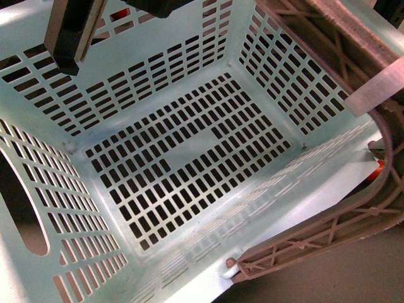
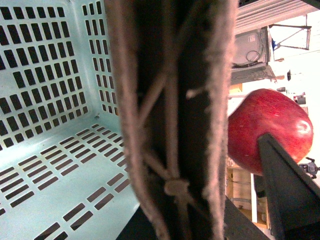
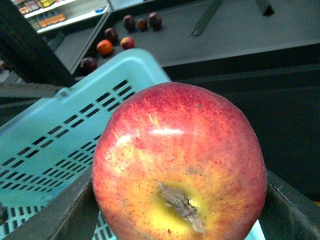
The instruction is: Pick apple with right arm and hold basket with left
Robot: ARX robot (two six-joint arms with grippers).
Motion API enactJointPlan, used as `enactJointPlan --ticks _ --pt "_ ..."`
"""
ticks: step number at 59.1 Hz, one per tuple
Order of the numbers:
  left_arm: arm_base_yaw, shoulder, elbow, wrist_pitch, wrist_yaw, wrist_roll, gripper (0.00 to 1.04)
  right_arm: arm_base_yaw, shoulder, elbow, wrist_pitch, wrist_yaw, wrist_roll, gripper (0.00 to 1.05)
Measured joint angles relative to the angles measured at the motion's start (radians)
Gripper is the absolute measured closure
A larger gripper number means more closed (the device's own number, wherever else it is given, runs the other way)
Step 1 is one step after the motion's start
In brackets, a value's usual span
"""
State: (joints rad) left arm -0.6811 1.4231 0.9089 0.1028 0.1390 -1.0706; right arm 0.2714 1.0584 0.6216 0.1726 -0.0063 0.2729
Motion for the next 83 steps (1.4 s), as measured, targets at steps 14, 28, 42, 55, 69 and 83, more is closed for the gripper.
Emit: enactJointPlan --ticks 14,28,42,55,69,83 --pt "0.000 0.000 0.000 0.000 -0.001 0.000 0.98 0.166 0.098 -0.019 0.003 0.068 0.054 0.29" --pt "0.000 0.000 0.000 0.000 -0.002 0.004 0.98 0.180 0.098 -0.032 0.014 0.135 0.082 0.09" --pt "0.000 0.003 0.000 -0.002 -0.006 0.002 0.98 0.033 -0.093 -0.088 -0.029 0.299 0.062 0.09" --pt "-0.001 0.003 0.000 -0.002 -0.001 0.002 0.98 -0.084 -0.219 -0.133 -0.105 0.380 0.059 0.09" --pt "-0.001 0.003 0.000 -0.002 -0.002 0.000 0.98 -0.108 -0.232 -0.192 0.043 0.251 -0.016 0.17" --pt "-0.001 0.003 0.000 -0.002 -0.001 0.000 0.98 -0.182 -0.369 -0.422 0.306 0.091 -0.246 0.69"
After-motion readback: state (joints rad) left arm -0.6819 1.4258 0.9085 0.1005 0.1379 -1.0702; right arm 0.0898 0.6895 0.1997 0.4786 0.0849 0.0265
